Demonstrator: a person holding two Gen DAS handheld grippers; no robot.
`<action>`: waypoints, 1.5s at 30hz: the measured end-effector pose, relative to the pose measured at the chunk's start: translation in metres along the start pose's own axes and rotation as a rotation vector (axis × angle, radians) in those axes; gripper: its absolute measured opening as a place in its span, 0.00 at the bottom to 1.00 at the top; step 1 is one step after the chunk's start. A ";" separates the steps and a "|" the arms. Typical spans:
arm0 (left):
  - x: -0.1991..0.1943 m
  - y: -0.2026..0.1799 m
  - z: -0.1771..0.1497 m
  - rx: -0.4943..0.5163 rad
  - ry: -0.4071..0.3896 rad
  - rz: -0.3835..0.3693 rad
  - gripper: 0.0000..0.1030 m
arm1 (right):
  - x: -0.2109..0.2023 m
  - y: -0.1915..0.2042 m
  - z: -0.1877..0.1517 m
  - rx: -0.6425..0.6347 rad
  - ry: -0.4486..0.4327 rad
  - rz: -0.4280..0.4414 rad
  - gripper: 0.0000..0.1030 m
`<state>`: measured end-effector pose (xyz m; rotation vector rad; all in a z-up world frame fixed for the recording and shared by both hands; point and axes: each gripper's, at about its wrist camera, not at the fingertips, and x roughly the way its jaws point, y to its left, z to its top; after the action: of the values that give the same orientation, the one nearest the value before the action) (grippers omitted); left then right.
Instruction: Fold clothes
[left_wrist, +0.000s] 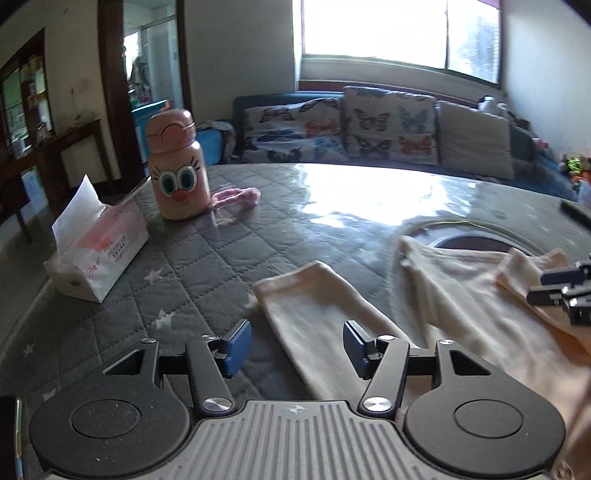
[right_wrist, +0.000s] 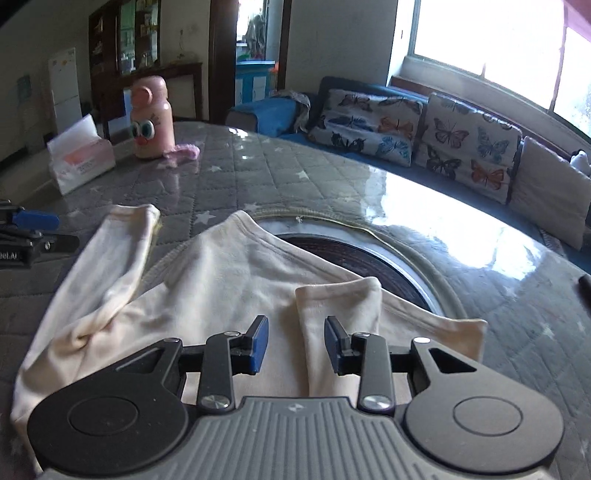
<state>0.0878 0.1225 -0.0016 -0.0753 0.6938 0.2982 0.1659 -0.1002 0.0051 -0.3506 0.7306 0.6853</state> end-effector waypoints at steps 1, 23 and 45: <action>0.006 0.002 0.002 -0.007 0.004 0.002 0.59 | 0.007 -0.002 0.001 0.006 0.012 0.001 0.32; 0.046 0.017 0.010 -0.076 0.027 0.041 0.03 | -0.025 -0.056 -0.012 0.097 -0.086 -0.132 0.02; -0.036 0.095 -0.041 -0.188 -0.001 0.243 0.02 | -0.179 -0.160 -0.150 0.450 -0.148 -0.490 0.02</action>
<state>0.0082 0.1979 -0.0069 -0.1708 0.6735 0.5969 0.1037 -0.3747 0.0366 -0.0553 0.6052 0.0726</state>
